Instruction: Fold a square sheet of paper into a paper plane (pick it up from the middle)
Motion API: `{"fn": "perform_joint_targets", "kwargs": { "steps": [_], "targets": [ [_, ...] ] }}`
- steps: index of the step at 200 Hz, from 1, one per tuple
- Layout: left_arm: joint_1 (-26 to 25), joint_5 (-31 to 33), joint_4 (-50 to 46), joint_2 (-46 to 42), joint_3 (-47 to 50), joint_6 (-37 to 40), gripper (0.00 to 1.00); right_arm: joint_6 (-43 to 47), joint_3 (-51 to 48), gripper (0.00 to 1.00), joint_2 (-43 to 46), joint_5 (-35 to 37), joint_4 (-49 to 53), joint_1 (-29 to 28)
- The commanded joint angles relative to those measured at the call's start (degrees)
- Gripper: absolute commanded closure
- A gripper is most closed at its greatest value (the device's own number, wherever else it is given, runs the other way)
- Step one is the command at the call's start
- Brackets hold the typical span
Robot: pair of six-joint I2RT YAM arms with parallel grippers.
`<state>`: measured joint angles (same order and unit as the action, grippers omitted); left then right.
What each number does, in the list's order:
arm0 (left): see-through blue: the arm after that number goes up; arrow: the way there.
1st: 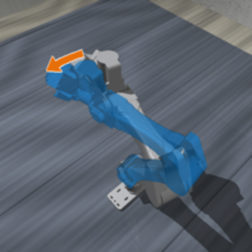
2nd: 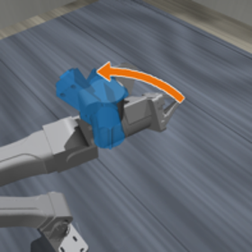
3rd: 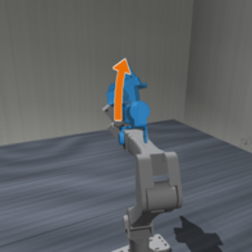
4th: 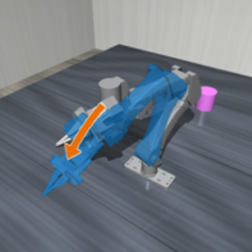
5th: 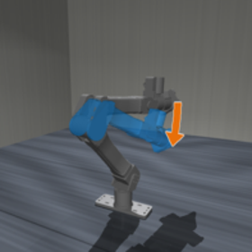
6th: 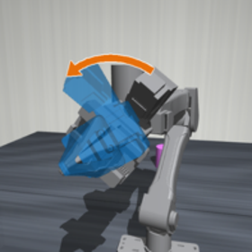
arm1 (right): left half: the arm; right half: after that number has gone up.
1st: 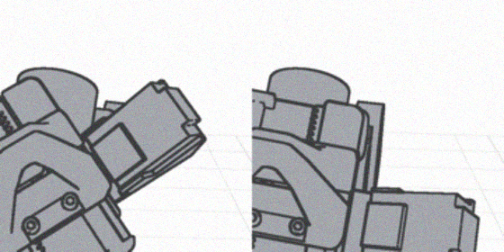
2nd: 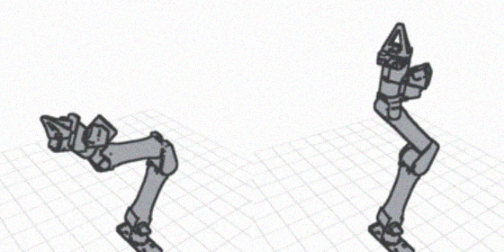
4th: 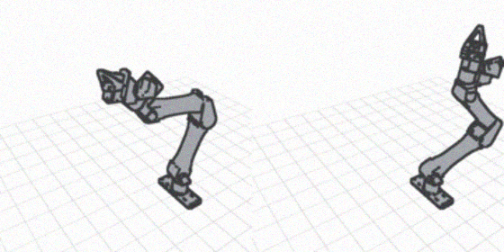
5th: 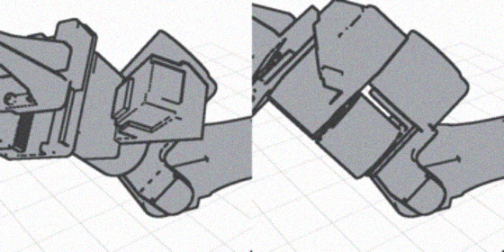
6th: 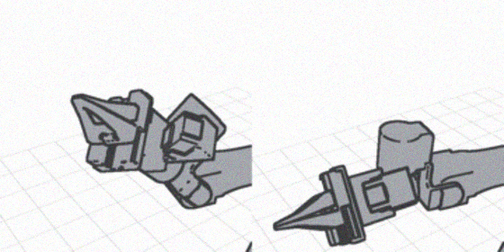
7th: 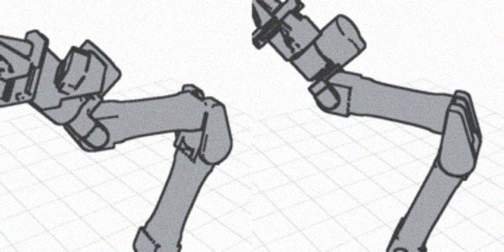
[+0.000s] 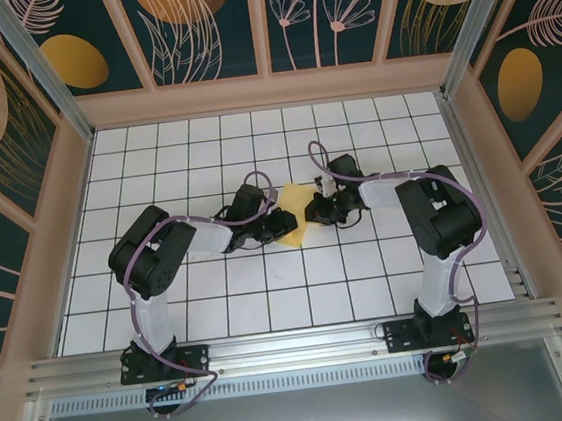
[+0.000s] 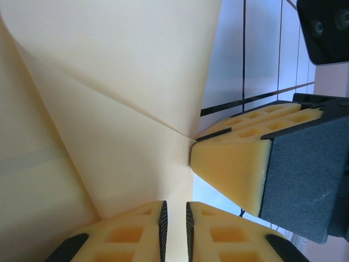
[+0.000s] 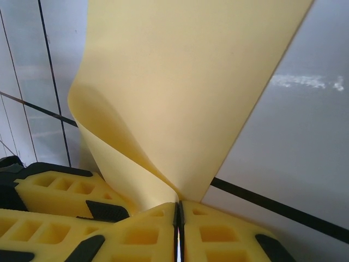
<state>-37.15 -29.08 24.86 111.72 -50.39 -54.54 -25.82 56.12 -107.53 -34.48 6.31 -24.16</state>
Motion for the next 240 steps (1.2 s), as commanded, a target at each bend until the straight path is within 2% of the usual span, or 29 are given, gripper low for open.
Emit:
{"fn": "perform_joint_targets", "kwargs": {
  "steps": [1, 29, 62, 240],
  "targets": [
    [-0.2, 0.5, 0.6, -1.6, 1.4, -0.5, 0.78, 1.0, 0.6, 0.92, 2.2, 0.3, 0.4, -0.3],
    [-0.2, 0.1, 3.6, -4.7, 2.1, -0.9, 0.75, 1.1, -0.1, 0.97, 2.6, -0.6, -0.2, -0.4],
    [-0.3, 2.4, 3.2, -7.1, 3.1, -0.2, 0.72, 1.3, -0.7, 0.97, 3.4, -3.3, -1.8, -0.5],
    [-0.3, 2.3, 1.3, -1.8, 0.6, 0.0, 0.74, 2.1, 2.0, 0.97, -2.1, -1.3, -0.9, -0.5]
  ]
}}
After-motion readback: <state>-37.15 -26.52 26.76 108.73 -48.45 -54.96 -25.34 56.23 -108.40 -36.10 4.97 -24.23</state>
